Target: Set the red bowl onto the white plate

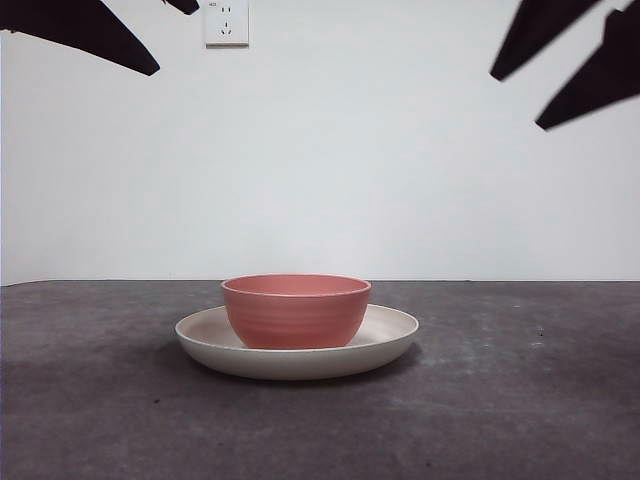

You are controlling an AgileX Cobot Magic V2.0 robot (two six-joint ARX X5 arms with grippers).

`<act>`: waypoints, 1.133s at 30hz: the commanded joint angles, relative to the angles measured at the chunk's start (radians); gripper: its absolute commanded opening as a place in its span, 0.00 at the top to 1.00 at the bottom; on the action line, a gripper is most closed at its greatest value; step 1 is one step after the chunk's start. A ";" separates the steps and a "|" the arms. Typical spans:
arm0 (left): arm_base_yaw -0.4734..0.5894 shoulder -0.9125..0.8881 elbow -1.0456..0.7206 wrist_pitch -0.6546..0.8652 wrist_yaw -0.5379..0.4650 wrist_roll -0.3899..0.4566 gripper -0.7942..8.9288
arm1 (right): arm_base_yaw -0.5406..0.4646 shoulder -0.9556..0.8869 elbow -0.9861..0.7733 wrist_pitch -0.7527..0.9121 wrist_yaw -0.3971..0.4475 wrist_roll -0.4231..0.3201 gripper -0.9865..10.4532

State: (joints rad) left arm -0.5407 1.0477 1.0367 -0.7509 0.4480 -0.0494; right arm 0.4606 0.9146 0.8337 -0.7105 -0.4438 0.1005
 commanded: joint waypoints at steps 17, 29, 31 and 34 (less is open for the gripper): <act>-0.005 0.005 0.007 0.011 0.005 0.012 0.83 | 0.035 -0.055 -0.064 0.032 0.000 -0.011 0.86; -0.005 0.005 0.008 0.012 0.005 0.012 0.91 | 0.034 -0.055 -0.064 0.037 0.000 -0.008 0.91; -0.005 0.005 0.008 0.014 0.005 0.012 0.91 | 0.034 -0.055 -0.064 0.037 0.000 -0.008 0.91; -0.005 0.005 0.008 0.014 0.005 0.012 0.91 | 0.034 -0.055 -0.064 0.037 0.000 -0.008 0.91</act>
State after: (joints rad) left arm -0.5407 1.0477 1.0367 -0.7506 0.4480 -0.0456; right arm 0.4892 0.8558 0.7639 -0.6830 -0.4442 0.1005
